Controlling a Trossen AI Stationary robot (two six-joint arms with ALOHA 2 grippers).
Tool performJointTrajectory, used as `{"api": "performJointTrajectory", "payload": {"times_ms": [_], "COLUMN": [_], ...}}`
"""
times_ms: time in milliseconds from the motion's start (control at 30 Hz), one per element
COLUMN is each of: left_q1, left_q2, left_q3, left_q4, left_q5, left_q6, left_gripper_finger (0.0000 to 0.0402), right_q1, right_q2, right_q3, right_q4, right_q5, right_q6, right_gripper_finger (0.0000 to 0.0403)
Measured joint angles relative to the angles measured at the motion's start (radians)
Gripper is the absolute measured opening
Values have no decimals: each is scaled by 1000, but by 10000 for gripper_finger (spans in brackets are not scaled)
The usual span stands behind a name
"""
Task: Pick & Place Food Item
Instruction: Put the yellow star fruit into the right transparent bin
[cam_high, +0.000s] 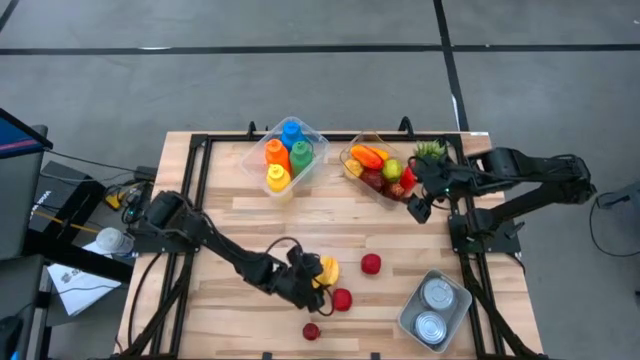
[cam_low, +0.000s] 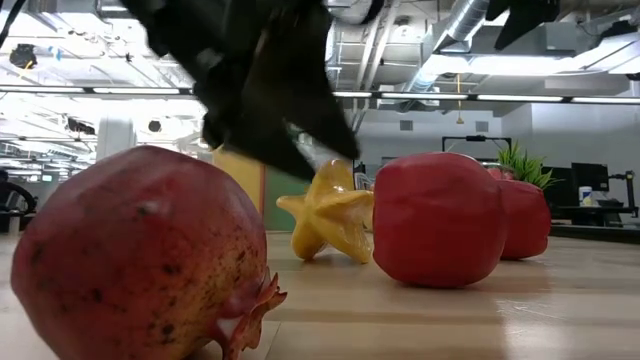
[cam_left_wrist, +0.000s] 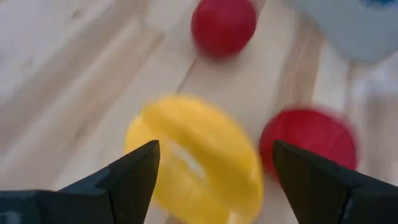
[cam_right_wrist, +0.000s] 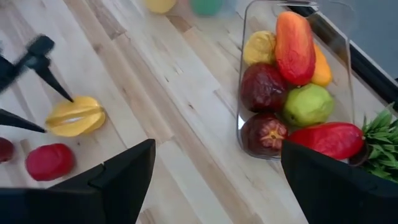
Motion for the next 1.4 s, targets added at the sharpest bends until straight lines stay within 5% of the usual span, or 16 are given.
{"api": "performJointTrajectory", "payload": {"times_ms": [333,700,1100,1400], "left_q1": [5,59,131,238], "left_q2": [58,1,-353,-583], "left_q3": [14,8,8,10], "left_q4": [-66,-181,-150,18], "left_q5": [-15,-12,24,185], "left_q6": [-127,-99,197,494], "left_gripper_finger": [202,16,6,5], "right_q1": [80,108,107,72], "right_q2": [0,0,1,1], "right_q3": [0,0,0,0], "right_q4": [16,52,321,674], "right_q5": [45,91,101,94], "right_q6": [56,55,-197,-416], "right_gripper_finger": [336,336,336,336]}}
